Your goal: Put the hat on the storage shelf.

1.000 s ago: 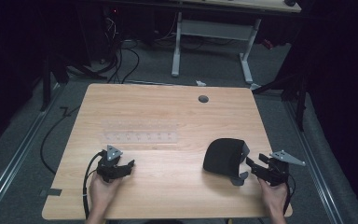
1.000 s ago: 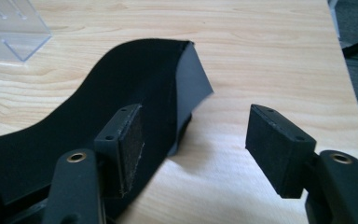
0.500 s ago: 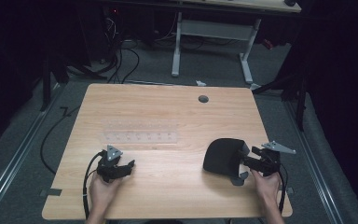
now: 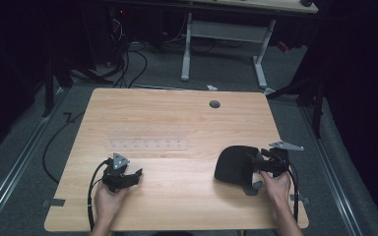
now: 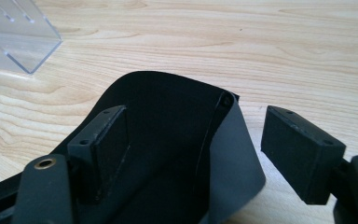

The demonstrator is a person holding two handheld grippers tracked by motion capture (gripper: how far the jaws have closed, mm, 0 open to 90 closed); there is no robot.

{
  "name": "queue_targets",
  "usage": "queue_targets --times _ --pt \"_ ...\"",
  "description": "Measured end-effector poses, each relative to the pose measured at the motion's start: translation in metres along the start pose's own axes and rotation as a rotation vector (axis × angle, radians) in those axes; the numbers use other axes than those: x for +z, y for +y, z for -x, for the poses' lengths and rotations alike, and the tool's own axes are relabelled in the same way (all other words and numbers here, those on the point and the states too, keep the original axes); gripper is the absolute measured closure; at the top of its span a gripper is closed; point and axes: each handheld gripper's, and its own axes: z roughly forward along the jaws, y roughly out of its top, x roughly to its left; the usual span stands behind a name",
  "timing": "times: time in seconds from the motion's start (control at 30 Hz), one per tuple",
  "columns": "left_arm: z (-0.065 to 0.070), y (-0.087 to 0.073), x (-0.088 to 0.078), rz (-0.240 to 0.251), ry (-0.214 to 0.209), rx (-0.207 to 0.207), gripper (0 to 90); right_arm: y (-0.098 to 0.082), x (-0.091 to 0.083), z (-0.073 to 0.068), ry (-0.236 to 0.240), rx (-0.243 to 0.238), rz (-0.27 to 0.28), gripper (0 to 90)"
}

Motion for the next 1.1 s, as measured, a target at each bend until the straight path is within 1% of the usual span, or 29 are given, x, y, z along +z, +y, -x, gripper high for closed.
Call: queue_targets --times 0.13,0.23,0.27,0.3,0.37,0.5,0.53,0.57,0.63,0.67,0.8,0.9,0.93,0.97,1.03,1.1 --pt "0.000 0.000 0.000 0.000 0.000 -0.001 31.4 0.002 0.008 0.002 0.021 0.003 -0.021 22.8" --pt "0.000 0.000 0.000 0.000 0.000 -0.001 31.4 0.001 0.013 0.005 0.046 0.020 -0.027 23.0" --pt "0.000 0.000 0.000 0.000 0.000 -0.001 31.4 0.001 0.013 0.005 0.046 0.020 -0.027 23.0" --pt "0.000 0.000 0.000 0.000 0.000 -0.001 31.3 0.001 0.016 0.007 0.063 0.031 -0.036 23.5" --pt "0.000 0.000 0.000 0.000 0.000 -0.001 31.1 0.000 0.018 0.008 0.067 0.032 -0.039 23.8" --pt "0.000 0.000 0.000 -0.001 0.000 0.000 31.0 -0.002 0.024 0.010 0.092 0.037 -0.067 28.9" --pt "0.000 0.000 0.000 -0.001 0.000 0.000 30.9 -0.002 0.024 0.010 0.092 0.037 -0.067 28.9" --pt "0.000 0.000 0.000 -0.001 -0.001 0.000 30.9 -0.003 0.027 0.010 0.095 0.037 -0.077 32.4" --pt "0.000 0.000 0.000 -0.001 -0.001 0.000 30.7 -0.003 0.027 0.010 0.095 0.033 -0.080 33.4" --pt "0.000 0.000 0.000 -0.001 -0.001 0.000 30.6 -0.005 0.028 0.011 0.105 0.038 -0.082 36.7" --pt "0.000 0.000 0.000 0.000 -0.002 0.000 30.2 -0.008 0.027 0.014 0.125 0.048 -0.069 41.9" --pt "0.000 0.000 0.000 0.000 -0.002 0.000 30.2 -0.010 0.024 0.017 0.132 0.049 -0.058 48.1" --pt "0.000 0.000 0.000 0.000 -0.002 0.000 30.1 -0.010 0.024 0.017 0.132 0.049 -0.058 48.1" --pt "0.000 0.000 0.000 -0.001 -0.002 0.001 30.1 -0.010 0.021 0.018 0.136 0.041 -0.051 53.1" --pt "0.000 0.000 0.000 -0.001 -0.002 0.001 30.1 -0.011 0.018 0.019 0.142 0.037 -0.046 57.3" --pt "0.000 0.000 0.000 -0.001 -0.002 0.001 30.0 -0.013 0.015 0.020 0.153 0.022 -0.030 62.3"
